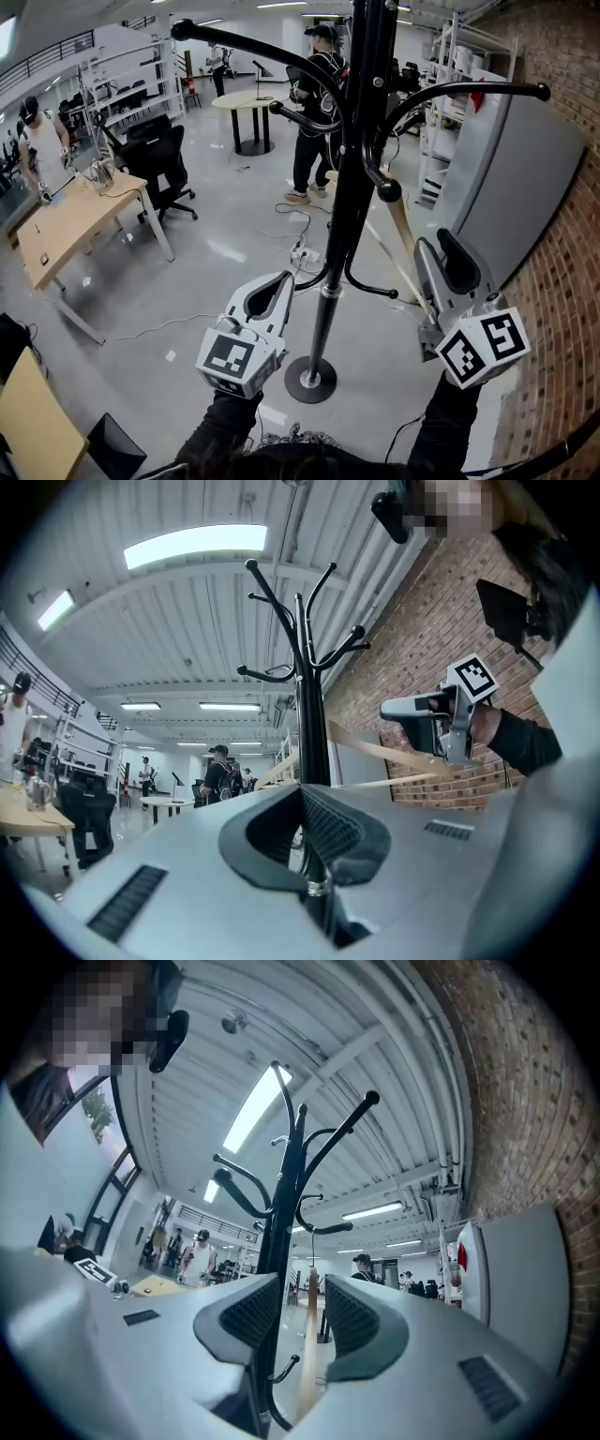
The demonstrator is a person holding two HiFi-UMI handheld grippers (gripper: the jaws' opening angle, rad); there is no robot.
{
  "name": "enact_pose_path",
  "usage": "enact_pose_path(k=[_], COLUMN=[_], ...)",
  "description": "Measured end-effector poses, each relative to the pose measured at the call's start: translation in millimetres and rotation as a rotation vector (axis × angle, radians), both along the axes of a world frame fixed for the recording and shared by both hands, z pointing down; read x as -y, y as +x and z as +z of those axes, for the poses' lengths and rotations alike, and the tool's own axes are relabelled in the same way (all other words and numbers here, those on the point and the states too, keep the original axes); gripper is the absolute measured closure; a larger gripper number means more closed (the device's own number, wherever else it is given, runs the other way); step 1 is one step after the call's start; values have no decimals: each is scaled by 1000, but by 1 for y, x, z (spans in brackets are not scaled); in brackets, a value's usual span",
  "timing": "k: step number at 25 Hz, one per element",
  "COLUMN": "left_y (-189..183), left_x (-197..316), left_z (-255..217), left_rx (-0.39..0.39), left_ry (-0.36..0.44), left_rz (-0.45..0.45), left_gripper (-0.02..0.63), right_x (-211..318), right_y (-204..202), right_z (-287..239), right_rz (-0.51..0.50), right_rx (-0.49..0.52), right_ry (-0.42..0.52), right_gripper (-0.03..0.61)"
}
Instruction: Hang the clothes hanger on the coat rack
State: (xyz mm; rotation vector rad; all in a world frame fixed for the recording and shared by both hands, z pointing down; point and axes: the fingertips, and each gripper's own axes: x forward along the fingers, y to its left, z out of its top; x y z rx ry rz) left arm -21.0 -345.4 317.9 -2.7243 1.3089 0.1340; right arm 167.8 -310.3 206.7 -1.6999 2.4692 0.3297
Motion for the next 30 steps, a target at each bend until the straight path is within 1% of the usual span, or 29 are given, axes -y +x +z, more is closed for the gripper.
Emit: enact_pose_path(k=[3, 6, 9, 14, 17, 22, 27, 30], left_y=[2, 4, 7, 12, 12, 9, 15, 13], left_x=[-18, -36, -55, -84, -100, -124, -149, -163], left_z=[0, 3, 5, 5, 5, 12, 18, 20], left_rx=[2, 3, 9, 8, 6, 4, 11, 15], left_ry=[0, -1, -4, 2, 0, -1, -7, -10], left_rz=[2, 2, 3, 8, 8, 6, 16, 20], left_gripper=[606, 606, 606, 606, 606, 606, 607, 606], right_x=[-23, -44, -64, -87, -101, -121, -141, -152], right_y=[7, 12, 15, 20, 21, 21, 24, 21], right_z=[2, 14, 29, 54, 67, 91, 111, 122], right_rz=[10, 5, 0, 20, 26, 35, 65, 82], right_rx=[32, 53, 68, 66, 85, 112, 137, 135], right_ry=[11, 0, -22, -68, -97, -131, -162, -181], right_gripper=[437, 437, 437, 439, 445, 488, 553, 565])
